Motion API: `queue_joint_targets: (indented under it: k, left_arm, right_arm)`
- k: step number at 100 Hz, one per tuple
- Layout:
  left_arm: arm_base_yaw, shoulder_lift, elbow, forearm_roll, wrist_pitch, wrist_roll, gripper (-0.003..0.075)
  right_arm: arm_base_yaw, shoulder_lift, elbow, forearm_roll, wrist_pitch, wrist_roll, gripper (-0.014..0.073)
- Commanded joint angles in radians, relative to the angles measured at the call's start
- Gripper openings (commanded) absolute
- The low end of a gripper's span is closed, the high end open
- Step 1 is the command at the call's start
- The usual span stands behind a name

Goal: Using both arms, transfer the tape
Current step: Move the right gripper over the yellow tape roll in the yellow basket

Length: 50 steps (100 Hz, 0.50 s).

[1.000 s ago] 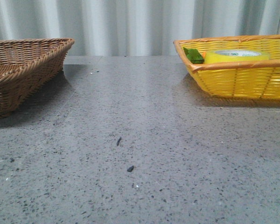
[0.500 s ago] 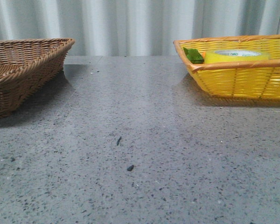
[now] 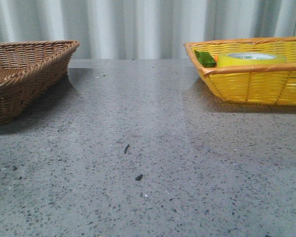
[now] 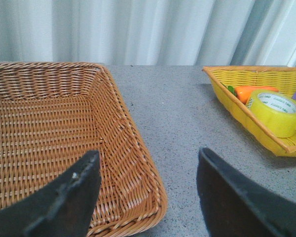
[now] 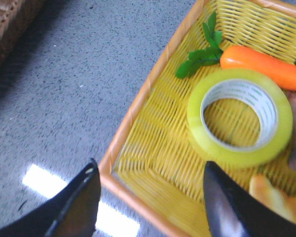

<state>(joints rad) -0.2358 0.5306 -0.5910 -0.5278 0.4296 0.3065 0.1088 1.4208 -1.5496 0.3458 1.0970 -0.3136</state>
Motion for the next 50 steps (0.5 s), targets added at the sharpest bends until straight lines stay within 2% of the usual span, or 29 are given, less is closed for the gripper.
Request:
queue_joint_targets:
  k: [1, 15, 26, 50]
  left_arm:
    - [-0.009, 0.011, -0.038, -0.014, -0.064, 0.003, 0.04]
    - [-0.009, 0.011, -0.038, -0.014, -0.064, 0.003, 0.0399]
    - [-0.009, 0.011, -0.038, -0.014, -0.064, 0.003, 0.0399]
    - [-0.009, 0.011, -0.038, -0.016, -0.064, 0.003, 0.0399]
  right_arm:
    - [0.006, 0.081, -0.108, 0.006, -0.006, -0.009, 0.039]
    - [0.008, 0.207, -0.153, -0.009, -0.011, -0.009, 0.039]
    - [0.009, 0.274, -0.153, -0.09, -0.019, -0.009, 0.039]
    - [0.01, 0.368, -0.153, -0.101, -0.065, -0.009, 0.039]
